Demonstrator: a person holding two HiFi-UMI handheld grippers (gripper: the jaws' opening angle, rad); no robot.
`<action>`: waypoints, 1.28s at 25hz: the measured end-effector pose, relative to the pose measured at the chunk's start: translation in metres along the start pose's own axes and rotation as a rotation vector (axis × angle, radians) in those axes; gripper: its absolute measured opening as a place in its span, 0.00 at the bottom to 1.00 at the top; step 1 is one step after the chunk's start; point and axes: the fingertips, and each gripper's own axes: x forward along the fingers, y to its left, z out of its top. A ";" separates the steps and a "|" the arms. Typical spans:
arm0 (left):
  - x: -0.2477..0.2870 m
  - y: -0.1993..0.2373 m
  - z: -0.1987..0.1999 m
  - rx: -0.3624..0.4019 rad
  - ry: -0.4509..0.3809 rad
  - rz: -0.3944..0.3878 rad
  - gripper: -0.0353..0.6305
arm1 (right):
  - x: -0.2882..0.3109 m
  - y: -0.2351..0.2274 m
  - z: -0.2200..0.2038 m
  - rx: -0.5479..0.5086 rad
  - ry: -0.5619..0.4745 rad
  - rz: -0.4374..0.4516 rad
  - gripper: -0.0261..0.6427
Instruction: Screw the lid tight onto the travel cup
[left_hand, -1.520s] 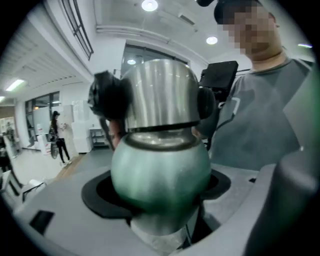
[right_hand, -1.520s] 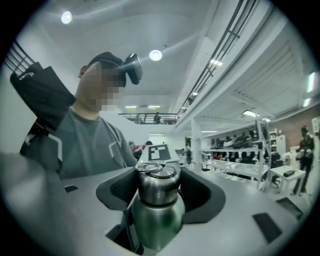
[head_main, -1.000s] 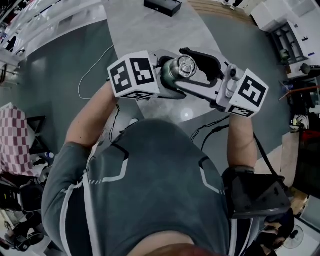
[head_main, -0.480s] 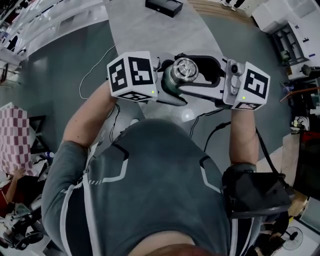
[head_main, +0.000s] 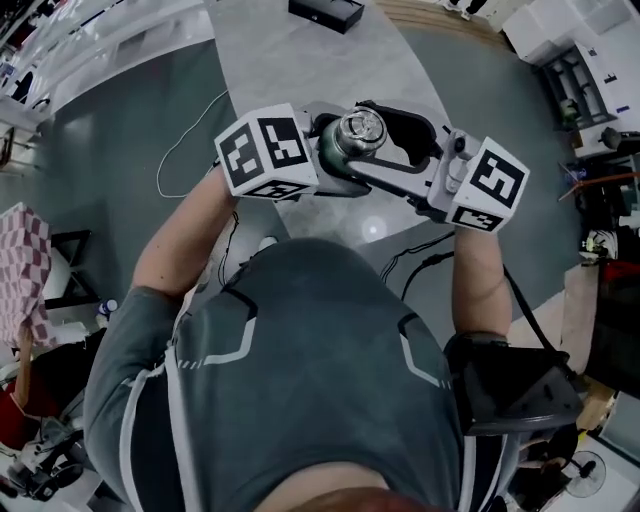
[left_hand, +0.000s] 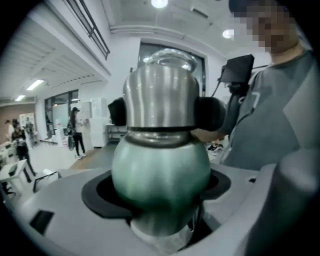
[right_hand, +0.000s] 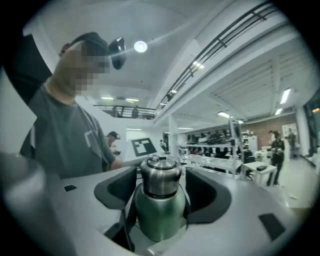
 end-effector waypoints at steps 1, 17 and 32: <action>-0.004 -0.012 0.008 0.006 -0.035 -0.061 0.65 | -0.003 0.010 0.008 -0.009 -0.026 0.073 0.50; -0.002 0.005 0.003 -0.042 0.033 0.122 0.65 | 0.001 -0.003 0.011 -0.001 -0.040 -0.067 0.44; -0.024 -0.096 0.040 0.076 -0.120 -0.397 0.65 | -0.025 0.062 0.036 0.049 -0.175 0.403 0.51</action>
